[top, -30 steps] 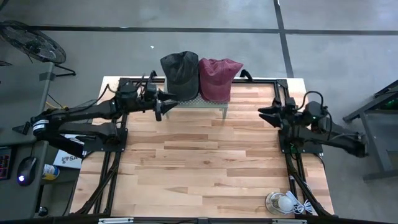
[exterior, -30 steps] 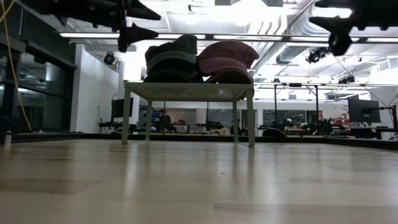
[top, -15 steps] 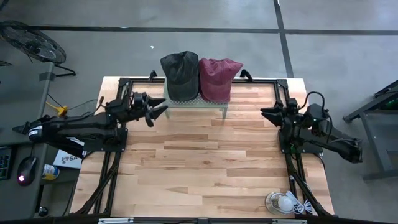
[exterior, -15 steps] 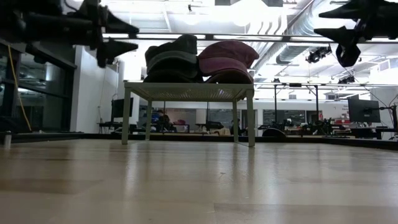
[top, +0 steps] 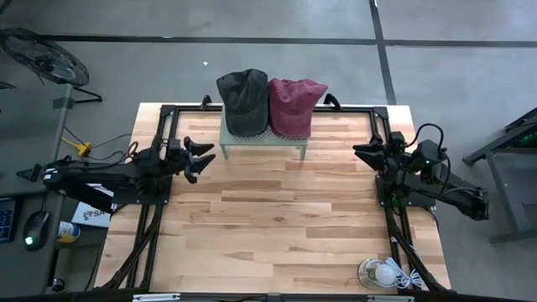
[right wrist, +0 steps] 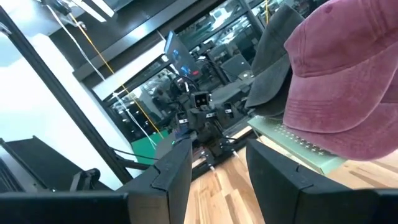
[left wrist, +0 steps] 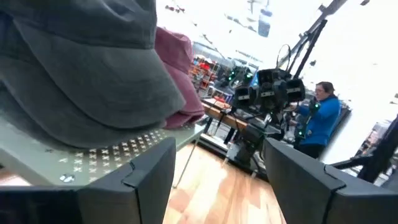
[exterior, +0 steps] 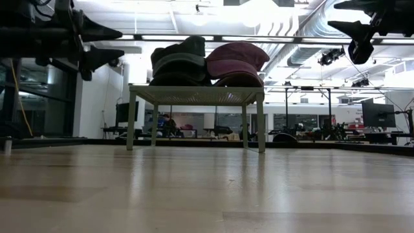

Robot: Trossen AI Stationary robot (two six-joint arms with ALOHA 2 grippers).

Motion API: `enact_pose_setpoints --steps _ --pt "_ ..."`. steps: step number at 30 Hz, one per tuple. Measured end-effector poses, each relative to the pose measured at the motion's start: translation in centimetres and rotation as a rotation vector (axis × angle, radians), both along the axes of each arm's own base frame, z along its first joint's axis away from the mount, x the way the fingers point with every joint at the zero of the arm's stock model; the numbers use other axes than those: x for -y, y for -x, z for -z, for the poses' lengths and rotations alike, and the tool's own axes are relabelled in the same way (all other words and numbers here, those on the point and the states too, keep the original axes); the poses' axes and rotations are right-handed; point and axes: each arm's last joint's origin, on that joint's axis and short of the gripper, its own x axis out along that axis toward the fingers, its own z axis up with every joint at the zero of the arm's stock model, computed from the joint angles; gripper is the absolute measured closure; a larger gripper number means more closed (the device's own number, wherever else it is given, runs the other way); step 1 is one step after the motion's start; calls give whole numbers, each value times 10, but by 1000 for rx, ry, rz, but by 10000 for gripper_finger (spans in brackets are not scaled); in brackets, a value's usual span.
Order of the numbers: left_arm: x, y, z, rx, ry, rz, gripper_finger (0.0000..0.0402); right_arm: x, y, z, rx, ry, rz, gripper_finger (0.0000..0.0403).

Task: Pick & Place hat
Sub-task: Return to Home Position

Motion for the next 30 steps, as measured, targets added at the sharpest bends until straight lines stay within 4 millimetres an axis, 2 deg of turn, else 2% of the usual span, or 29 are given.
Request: enact_pose_setpoints --steps 14,16,20,23,30 --pt "3 20 -1 27 -36 40 163 1 -1 5 -40 56 23 258" --pt "3 22 0 30 -31 40 163 2 -6 11 -1 71 9 258" --pt "4 25 1 38 4 46 163 5 -17 37 79 83 -46 258" --pt "4 24 3 29 38 53 163 4 -19 45 171 134 -65 258" --pt "3 23 8 -23 47 53 163 4 -22 53 78 168 -58 258"
